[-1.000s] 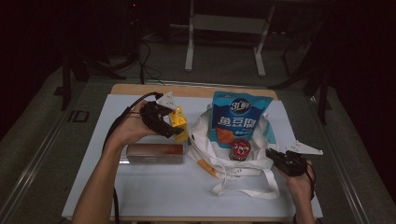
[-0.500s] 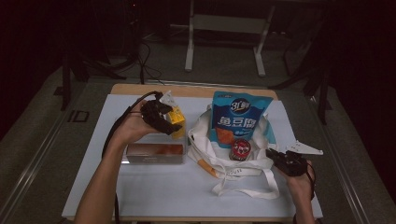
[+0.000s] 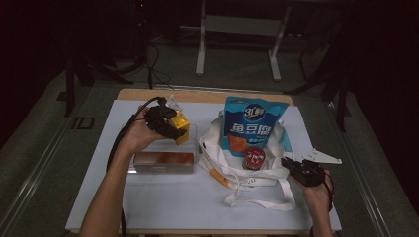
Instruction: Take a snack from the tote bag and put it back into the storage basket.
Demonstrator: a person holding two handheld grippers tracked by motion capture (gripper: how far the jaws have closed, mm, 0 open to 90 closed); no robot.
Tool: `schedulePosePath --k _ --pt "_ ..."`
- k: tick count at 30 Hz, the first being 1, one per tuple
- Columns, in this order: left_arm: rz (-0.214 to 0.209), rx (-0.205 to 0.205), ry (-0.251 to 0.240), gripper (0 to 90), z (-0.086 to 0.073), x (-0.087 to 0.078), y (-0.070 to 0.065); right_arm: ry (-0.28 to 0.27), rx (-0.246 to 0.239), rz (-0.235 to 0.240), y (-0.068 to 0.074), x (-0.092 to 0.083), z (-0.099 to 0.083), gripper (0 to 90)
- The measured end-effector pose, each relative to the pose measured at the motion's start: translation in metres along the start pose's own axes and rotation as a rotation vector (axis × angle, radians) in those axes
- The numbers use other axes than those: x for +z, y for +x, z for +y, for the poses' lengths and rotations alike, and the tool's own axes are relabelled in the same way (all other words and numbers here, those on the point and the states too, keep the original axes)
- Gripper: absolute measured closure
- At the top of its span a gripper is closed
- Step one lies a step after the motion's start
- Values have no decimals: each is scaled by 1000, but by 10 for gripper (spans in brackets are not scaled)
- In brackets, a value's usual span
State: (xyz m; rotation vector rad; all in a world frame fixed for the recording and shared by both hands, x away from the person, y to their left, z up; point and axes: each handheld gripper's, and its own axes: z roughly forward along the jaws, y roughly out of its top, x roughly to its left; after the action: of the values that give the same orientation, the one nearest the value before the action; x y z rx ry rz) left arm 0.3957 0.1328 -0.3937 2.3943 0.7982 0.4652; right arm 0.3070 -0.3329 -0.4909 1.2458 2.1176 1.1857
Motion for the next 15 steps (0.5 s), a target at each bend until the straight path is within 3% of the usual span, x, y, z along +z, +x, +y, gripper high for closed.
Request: schedulePosePath --k 8,15 --pt "55 -43 12 288 -5 3 3 0 0 0 0 0 0 832" --pt "75 -132 12 288 -14 10 8 0 -1 0 0 0 0 832"
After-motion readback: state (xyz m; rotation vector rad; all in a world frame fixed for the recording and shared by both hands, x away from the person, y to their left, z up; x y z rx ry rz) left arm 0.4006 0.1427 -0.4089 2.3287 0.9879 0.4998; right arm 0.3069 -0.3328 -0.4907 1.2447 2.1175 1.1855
